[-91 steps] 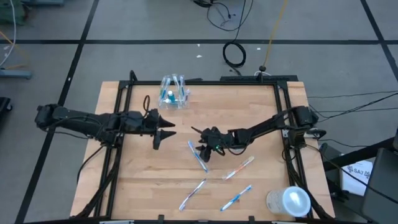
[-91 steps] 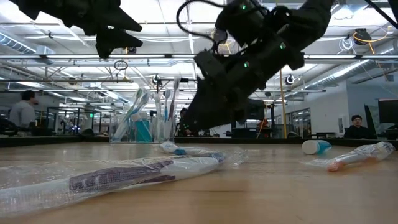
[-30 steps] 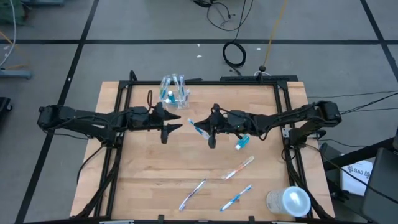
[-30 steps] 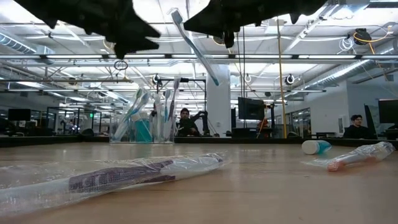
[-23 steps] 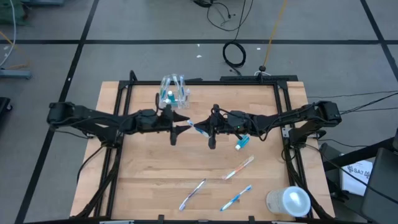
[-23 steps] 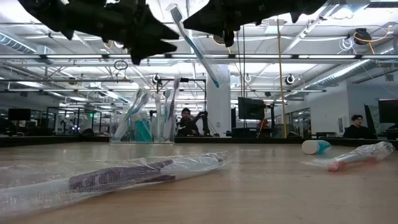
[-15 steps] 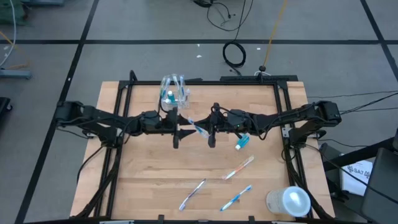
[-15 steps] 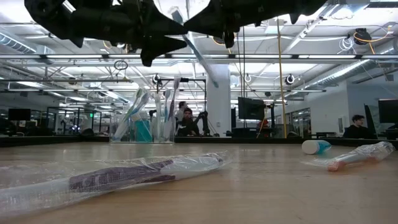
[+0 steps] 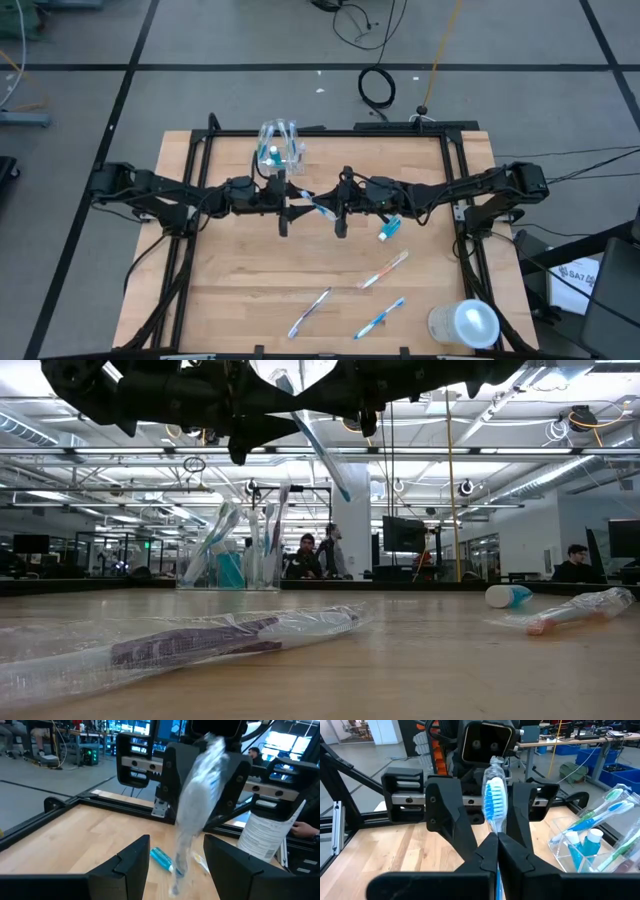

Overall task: Pick & Place toothbrushing station
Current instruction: Put the blue toothbrush into the transparent organizer

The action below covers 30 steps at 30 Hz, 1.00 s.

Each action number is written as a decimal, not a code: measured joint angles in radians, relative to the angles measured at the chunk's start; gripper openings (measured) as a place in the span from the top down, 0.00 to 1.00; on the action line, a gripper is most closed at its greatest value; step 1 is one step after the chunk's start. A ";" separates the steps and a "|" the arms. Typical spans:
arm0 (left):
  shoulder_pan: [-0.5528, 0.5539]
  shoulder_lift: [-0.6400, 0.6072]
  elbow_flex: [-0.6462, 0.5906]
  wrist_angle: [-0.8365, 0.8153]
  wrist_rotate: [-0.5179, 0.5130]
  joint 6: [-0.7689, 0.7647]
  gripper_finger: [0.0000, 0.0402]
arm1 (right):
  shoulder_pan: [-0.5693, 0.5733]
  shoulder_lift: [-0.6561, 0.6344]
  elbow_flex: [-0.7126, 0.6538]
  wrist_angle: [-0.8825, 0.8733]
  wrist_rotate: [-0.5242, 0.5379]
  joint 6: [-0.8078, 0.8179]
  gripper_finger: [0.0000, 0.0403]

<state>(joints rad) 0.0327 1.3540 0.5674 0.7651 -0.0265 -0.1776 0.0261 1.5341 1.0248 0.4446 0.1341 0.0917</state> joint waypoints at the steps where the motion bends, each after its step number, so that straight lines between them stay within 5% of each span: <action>1: 0.001 0.000 0.000 0.000 0.000 0.000 0.53 | 0.000 0.000 0.000 0.000 0.000 0.000 1.00; 8: 0.001 0.000 0.000 -0.004 0.027 0.011 0.57 | 0.000 0.000 0.000 0.000 0.000 0.000 1.00; 19: 0.001 0.000 0.000 -0.005 0.028 0.000 0.96 | 0.000 0.000 0.000 -0.005 0.000 0.000 1.00; 30: 0.001 0.000 0.000 -0.052 0.018 -0.008 0.97 | 0.002 0.000 0.000 -0.053 0.000 -0.028 0.95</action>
<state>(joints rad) 0.0334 1.3540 0.5674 0.7126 -0.0081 -0.1860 0.0277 1.5341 1.0248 0.3913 0.1341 0.0634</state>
